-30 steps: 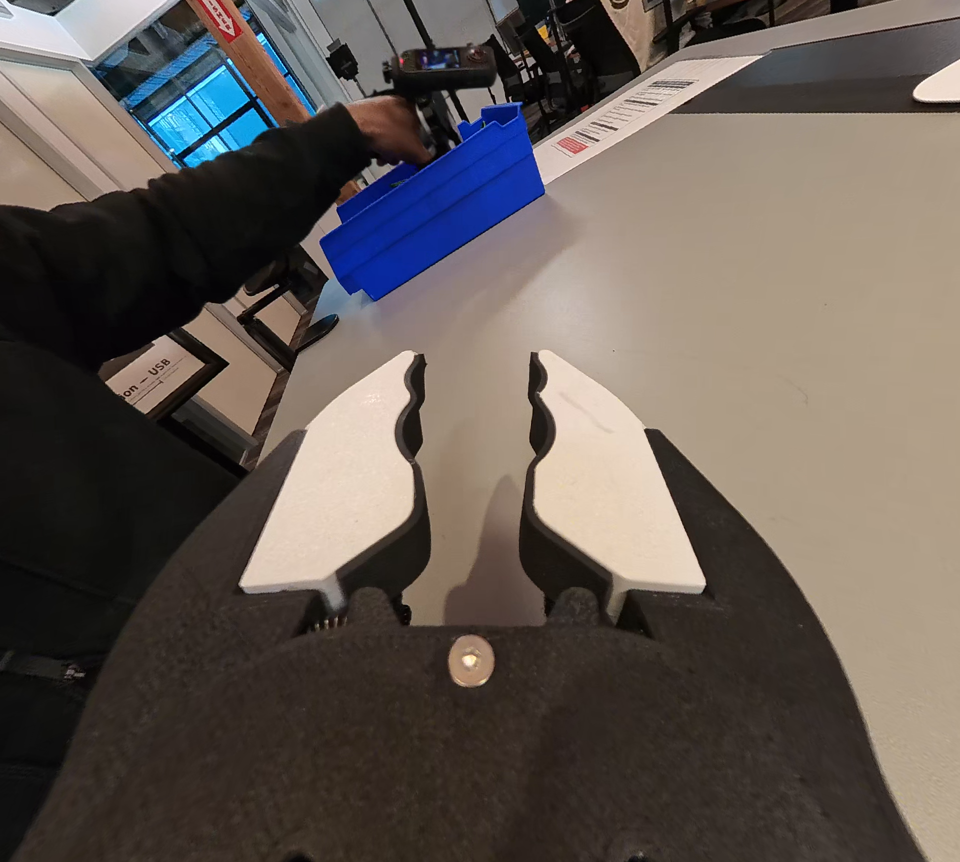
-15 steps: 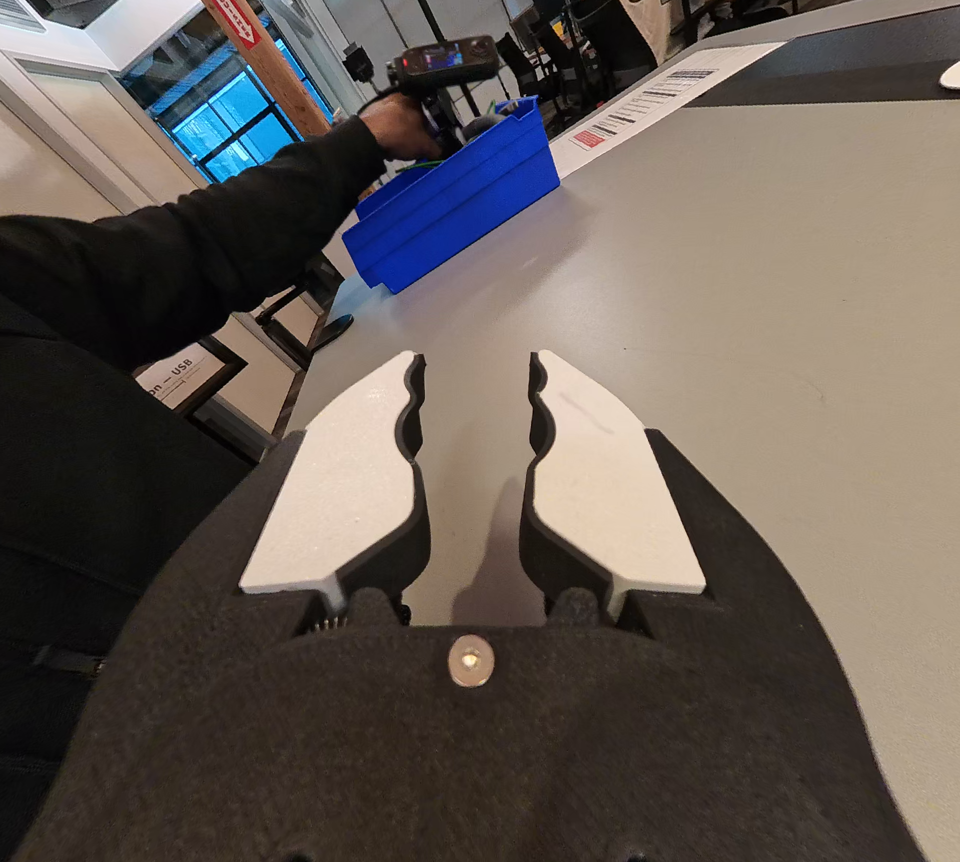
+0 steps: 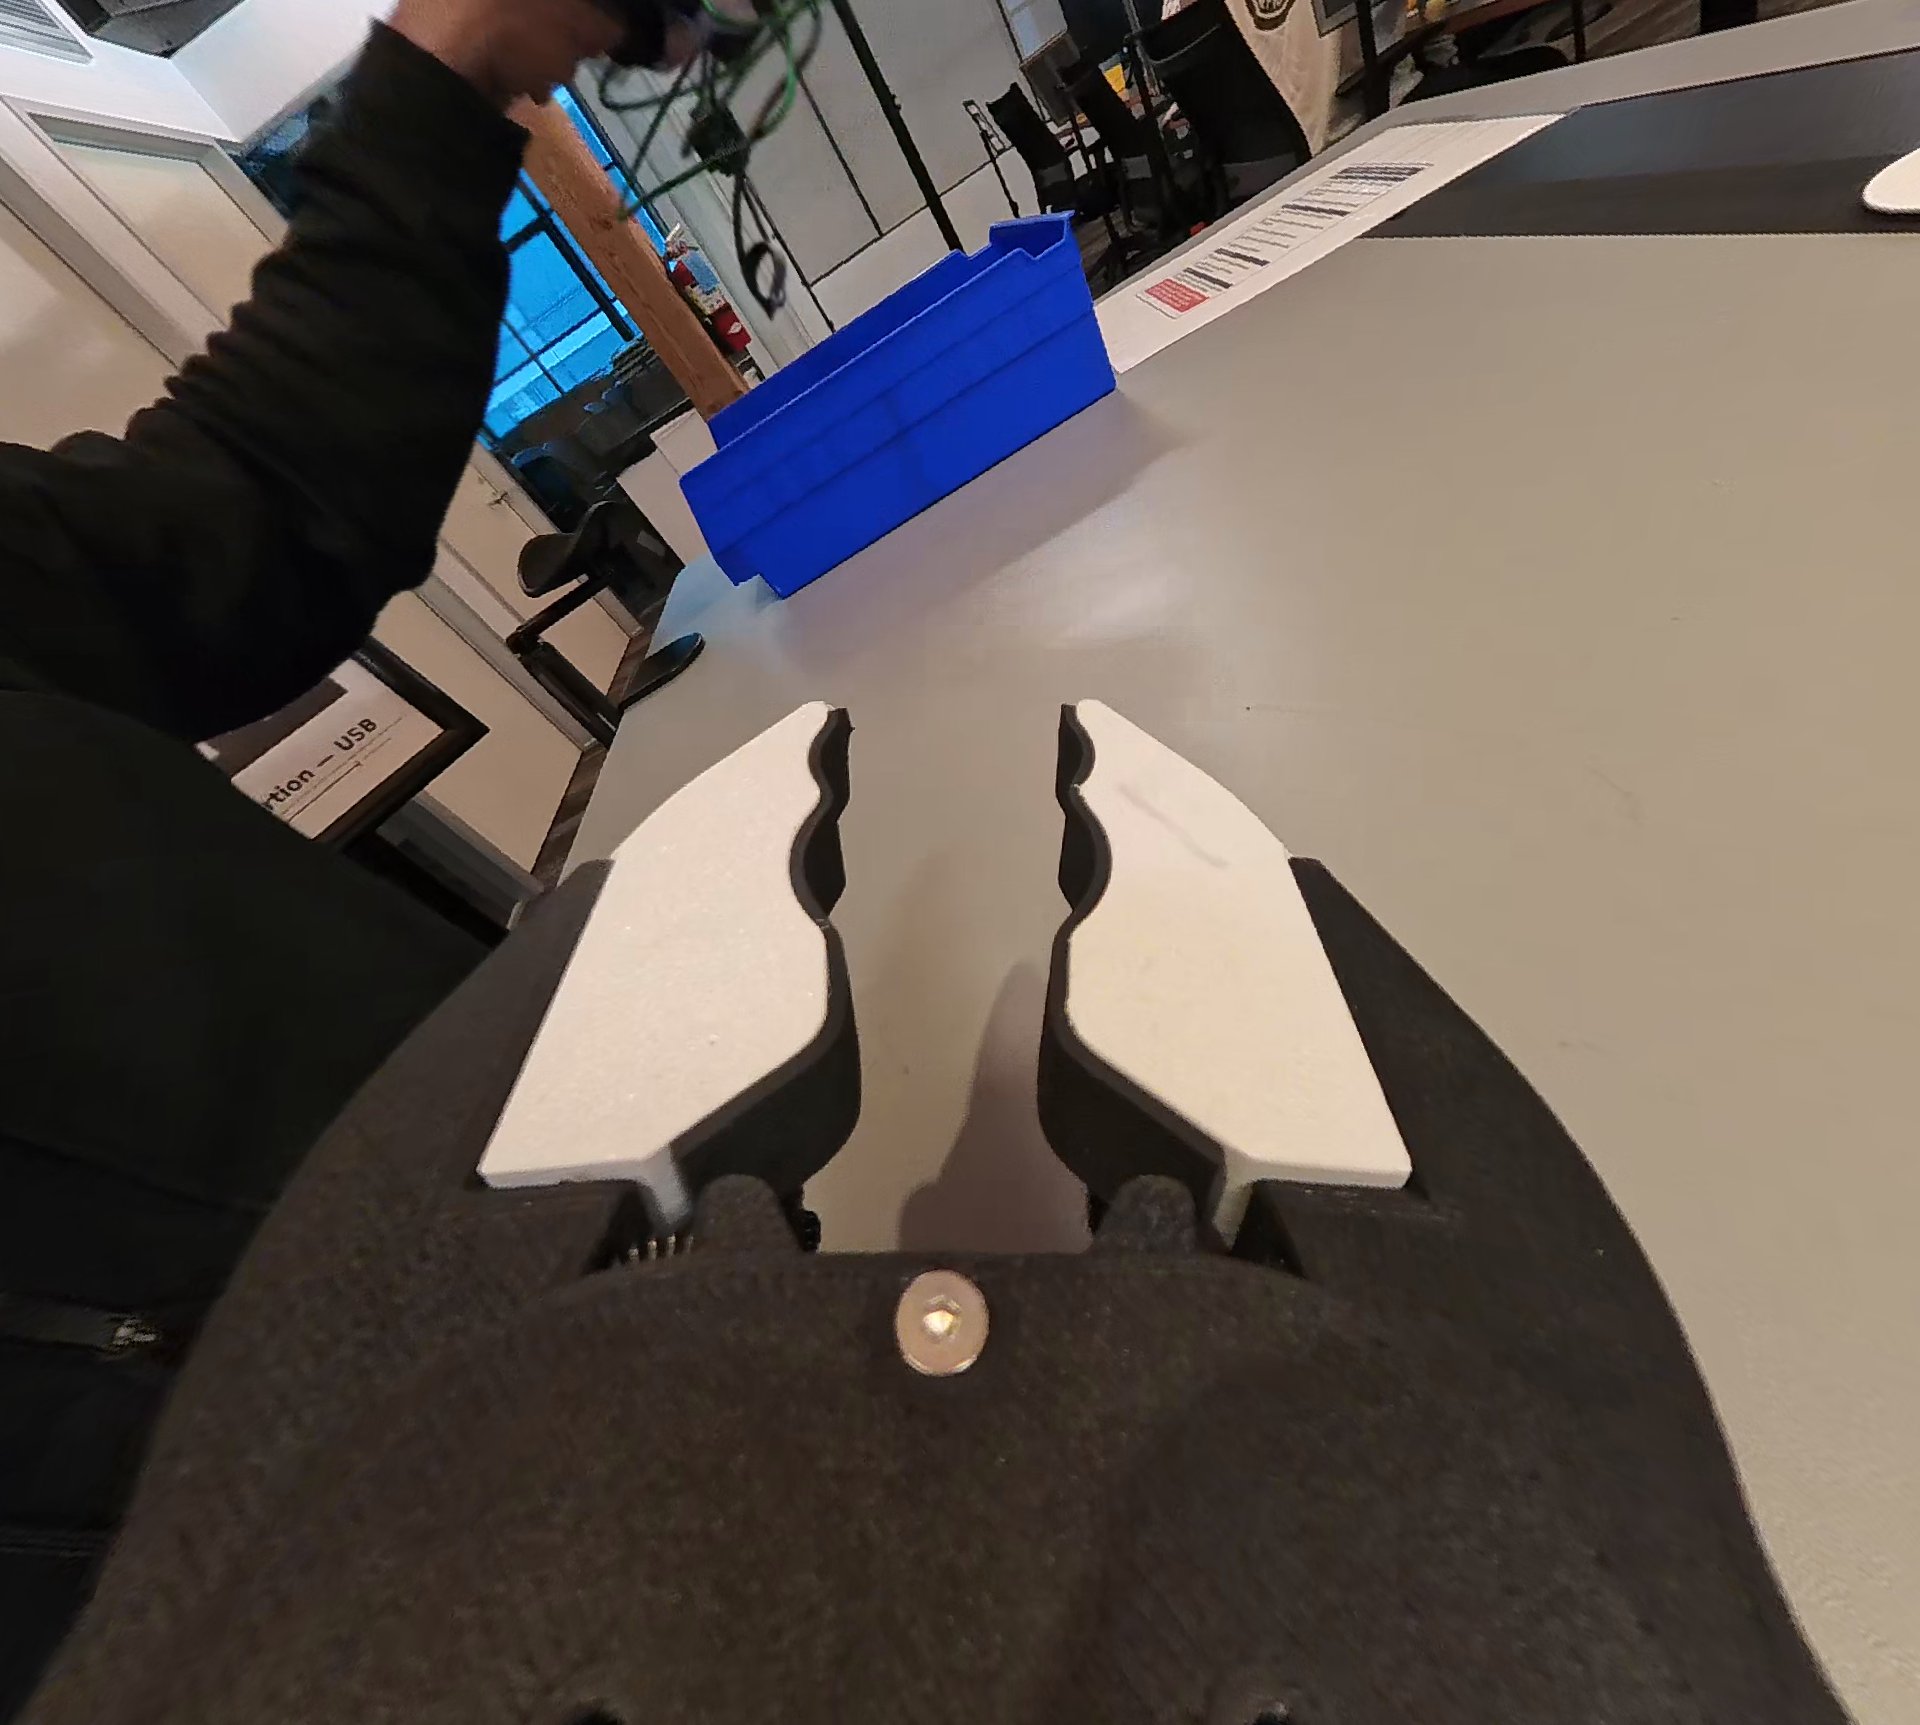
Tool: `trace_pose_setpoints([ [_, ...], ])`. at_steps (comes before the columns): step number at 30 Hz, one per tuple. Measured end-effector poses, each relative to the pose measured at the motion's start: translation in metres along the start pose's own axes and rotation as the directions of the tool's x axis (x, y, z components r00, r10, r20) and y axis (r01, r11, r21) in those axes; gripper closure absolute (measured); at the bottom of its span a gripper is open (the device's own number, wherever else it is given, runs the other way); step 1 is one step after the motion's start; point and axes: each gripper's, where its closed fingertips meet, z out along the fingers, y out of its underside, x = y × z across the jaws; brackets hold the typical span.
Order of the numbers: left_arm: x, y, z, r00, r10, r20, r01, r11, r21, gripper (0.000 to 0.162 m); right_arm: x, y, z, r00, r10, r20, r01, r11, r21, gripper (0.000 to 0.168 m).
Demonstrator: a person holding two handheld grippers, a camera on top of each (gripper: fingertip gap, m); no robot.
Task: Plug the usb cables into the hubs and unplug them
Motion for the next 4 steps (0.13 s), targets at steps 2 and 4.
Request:
trace_pose_setpoints([
  [2, -0.013, -0.016, -0.031, 0.999, -0.001, 0.033, -0.001, 0.998, 0.061, 0.146, -0.001, 0.000, -0.001, 1.000, 0.001, 0.000, -0.001, 1.000, 0.005, 0.131],
  [4, -0.015, -0.035, -0.062, 1.000, 0.004, 0.023, -0.007, 0.991, 0.131, 0.147, -0.001, -0.002, -0.004, 1.000, -0.002, -0.006, 0.003, 1.000, 0.018, 0.131],
])
